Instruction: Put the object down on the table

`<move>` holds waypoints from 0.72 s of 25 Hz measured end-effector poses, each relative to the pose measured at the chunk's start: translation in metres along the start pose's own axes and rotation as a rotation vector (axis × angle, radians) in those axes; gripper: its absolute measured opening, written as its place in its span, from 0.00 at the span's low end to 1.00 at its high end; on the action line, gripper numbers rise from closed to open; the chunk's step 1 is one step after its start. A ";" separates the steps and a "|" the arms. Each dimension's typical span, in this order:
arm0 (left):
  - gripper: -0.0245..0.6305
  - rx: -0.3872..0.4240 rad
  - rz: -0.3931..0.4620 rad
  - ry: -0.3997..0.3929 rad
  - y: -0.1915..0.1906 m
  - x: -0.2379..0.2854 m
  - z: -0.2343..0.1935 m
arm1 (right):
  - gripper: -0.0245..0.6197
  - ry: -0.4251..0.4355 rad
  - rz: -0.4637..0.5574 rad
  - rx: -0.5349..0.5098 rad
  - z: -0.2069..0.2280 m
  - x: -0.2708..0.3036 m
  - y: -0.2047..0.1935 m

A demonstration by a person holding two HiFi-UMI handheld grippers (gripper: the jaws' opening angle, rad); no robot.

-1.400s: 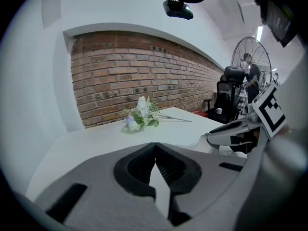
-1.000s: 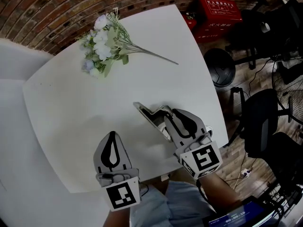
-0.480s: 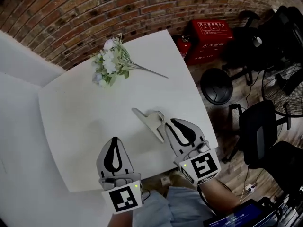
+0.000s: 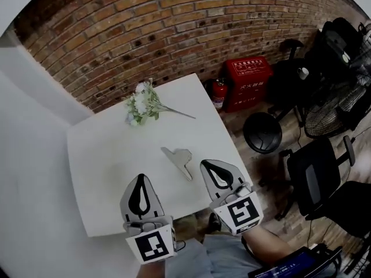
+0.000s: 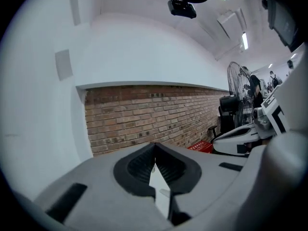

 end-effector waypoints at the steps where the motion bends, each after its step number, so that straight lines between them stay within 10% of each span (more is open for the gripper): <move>1: 0.05 0.000 0.010 0.003 0.006 -0.003 0.002 | 0.05 -0.001 0.006 -0.004 0.000 -0.005 0.006; 18: 0.05 0.015 0.082 0.009 0.039 -0.023 0.023 | 0.05 0.005 0.091 -0.058 0.003 -0.033 0.042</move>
Point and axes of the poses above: the fingertips, and each gripper's own axes: x forward along the fingers, z to its right, y out of its top, the point moved 4 cm from there along -x, backward along the fingers, and after that the axes turned 7 degrees about z, right-handed, at the moved point
